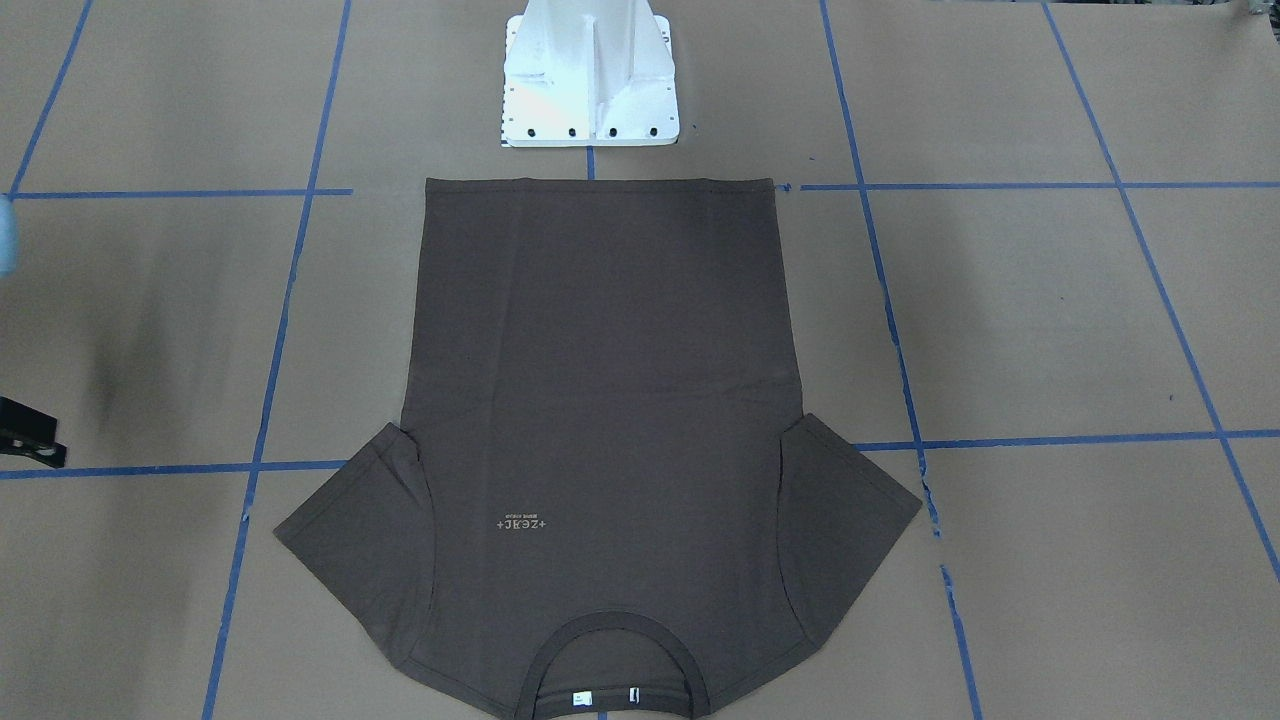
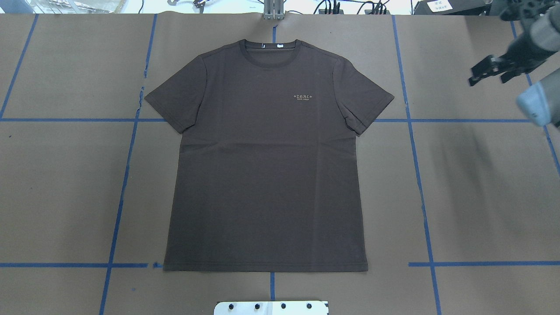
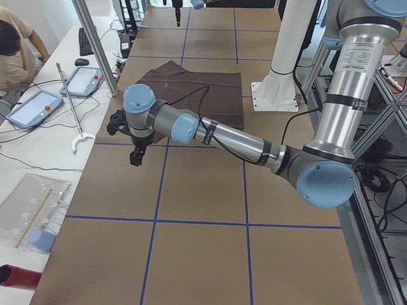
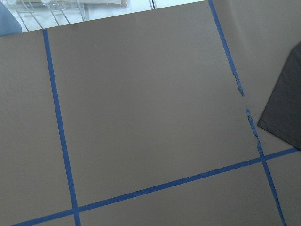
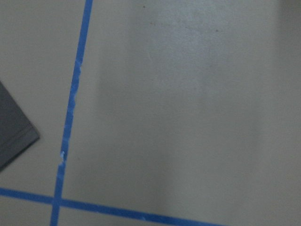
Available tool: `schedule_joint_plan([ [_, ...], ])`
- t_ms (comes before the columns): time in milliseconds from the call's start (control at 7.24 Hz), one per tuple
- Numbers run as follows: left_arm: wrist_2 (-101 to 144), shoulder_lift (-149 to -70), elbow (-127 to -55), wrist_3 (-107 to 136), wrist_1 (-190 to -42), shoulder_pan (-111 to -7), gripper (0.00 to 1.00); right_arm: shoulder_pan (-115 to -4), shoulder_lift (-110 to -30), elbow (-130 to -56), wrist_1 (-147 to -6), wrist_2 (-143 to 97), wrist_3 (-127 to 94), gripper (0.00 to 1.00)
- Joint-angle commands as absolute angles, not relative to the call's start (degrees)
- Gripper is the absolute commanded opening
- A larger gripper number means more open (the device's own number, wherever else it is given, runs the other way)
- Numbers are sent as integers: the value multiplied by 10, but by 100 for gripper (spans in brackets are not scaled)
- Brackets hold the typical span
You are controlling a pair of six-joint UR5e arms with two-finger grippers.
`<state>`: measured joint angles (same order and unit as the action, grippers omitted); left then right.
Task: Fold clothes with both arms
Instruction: 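Move the right gripper to the sleeve nearest it and grasp the sleeve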
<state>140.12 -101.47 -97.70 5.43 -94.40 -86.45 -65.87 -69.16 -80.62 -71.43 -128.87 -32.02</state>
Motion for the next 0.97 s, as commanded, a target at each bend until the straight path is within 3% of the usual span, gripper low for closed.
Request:
schedule_joint_plan([
  [0, 1402, -1010, -981, 54, -946, -864, 100, -566, -629, -731, -588, -1189, -603, 100],
  [276, 1402, -1010, -980, 54, -947, -864, 100, -542, -628, -730, -577, -1187, -649, 99],
  [828, 1403, -1009, -976, 54, -947, -864, 100, -520, -579, -679, -577, -1124, -652, 86],
])
